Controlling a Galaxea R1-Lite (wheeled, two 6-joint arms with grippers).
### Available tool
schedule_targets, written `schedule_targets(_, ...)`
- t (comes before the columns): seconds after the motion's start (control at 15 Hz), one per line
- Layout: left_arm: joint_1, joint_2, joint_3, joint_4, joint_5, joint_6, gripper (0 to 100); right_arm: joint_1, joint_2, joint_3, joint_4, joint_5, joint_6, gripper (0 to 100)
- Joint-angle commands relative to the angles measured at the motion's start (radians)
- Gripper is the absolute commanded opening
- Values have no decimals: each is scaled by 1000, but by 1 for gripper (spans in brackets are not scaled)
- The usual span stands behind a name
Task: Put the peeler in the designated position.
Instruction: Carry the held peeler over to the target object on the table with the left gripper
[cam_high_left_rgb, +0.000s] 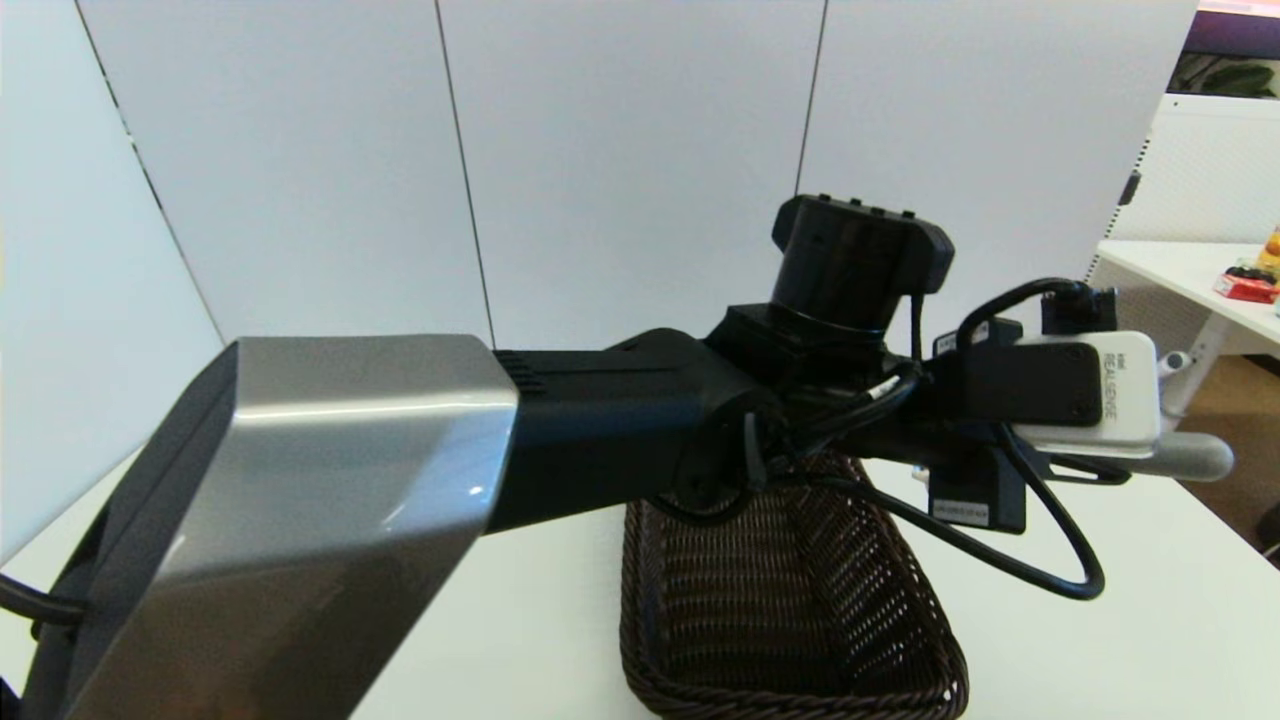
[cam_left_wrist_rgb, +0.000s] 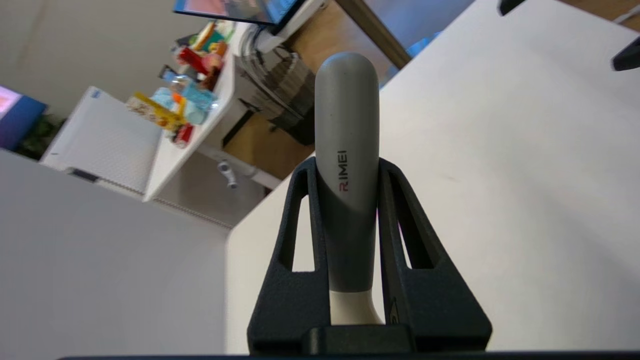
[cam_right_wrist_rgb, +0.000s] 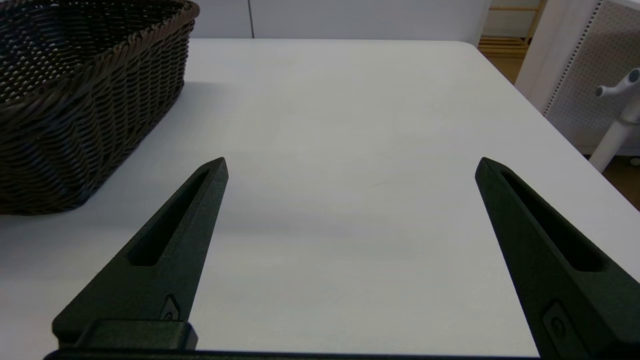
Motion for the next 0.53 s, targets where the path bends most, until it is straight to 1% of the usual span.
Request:
schedule_targets(0.07,-21,57,-1,-8,-5,-9,0,0,0,0,0,0,0,100)
schedule_targets(0.27,-24,95,-1,-66,-5,-22,0,0,0,0,0,0,0,100)
schedule_targets(0.53,-21,128,-1,-73,-5,-44,0,0,0,0,0,0,0,100)
